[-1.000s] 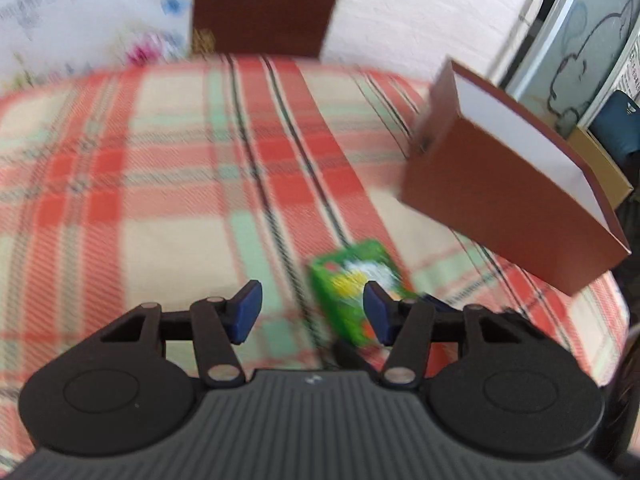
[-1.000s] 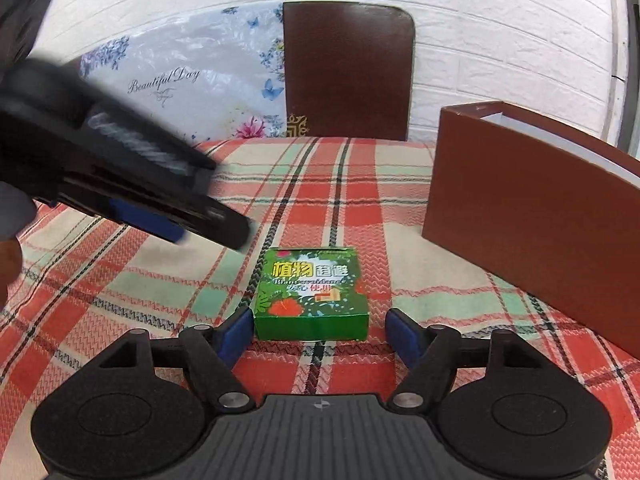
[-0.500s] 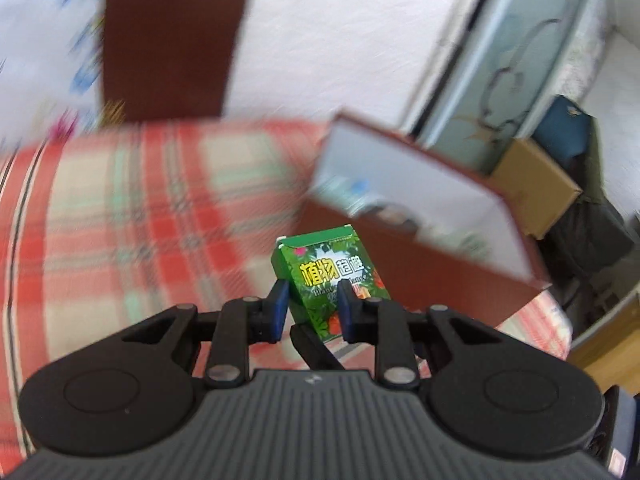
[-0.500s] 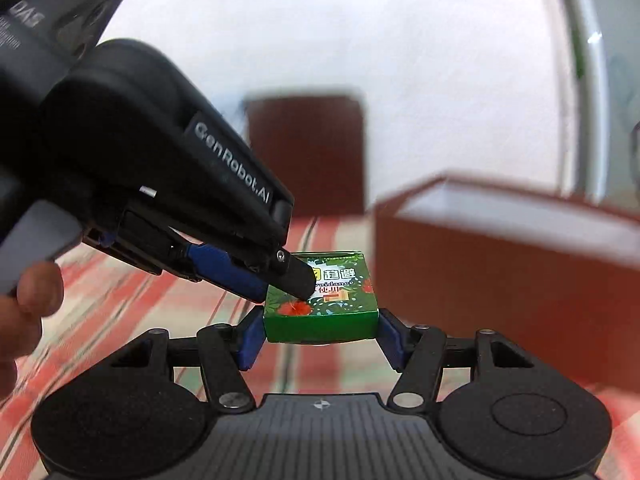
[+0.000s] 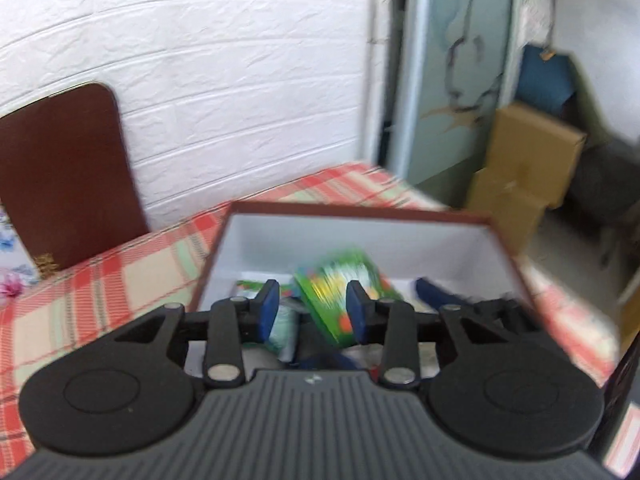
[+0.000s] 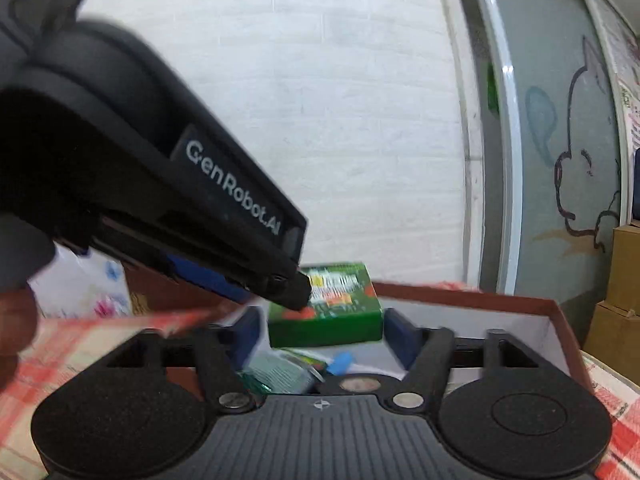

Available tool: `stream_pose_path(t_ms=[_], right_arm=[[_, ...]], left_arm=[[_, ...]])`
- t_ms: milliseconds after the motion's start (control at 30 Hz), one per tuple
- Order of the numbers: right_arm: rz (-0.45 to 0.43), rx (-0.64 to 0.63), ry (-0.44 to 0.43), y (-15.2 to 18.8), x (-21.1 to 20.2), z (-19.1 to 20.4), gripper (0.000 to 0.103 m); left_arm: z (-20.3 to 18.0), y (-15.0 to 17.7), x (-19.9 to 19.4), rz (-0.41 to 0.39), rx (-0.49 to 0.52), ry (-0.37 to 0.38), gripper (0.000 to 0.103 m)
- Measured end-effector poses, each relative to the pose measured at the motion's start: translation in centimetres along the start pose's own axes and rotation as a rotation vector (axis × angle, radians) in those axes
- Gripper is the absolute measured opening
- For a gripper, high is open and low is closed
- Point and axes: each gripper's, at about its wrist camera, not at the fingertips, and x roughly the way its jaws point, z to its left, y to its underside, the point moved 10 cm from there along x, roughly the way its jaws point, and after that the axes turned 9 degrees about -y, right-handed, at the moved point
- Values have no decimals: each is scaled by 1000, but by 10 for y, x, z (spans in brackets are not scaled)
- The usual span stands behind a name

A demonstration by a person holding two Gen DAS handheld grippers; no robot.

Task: Organize objects
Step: 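Lower the green snack box into the brown box and open the left gripper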

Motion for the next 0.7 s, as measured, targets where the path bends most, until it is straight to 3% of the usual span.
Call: stream_pose_path(t_ms=[67,167,300,700], right_arm=[[53,1,31,15,14,-10,76],[19,81,22,21,-1,-20,75],[-11,94,32,17,-14,-21,75],[-71,138,-11,16,-68,43,76]], left_arm=[[8,8,2,17,-11,-11,39],[19,16,-1,18,-7,-45,40],[35,21,-13,5,-21,-74,41],[107,77,-60,37,-87,-252,49]])
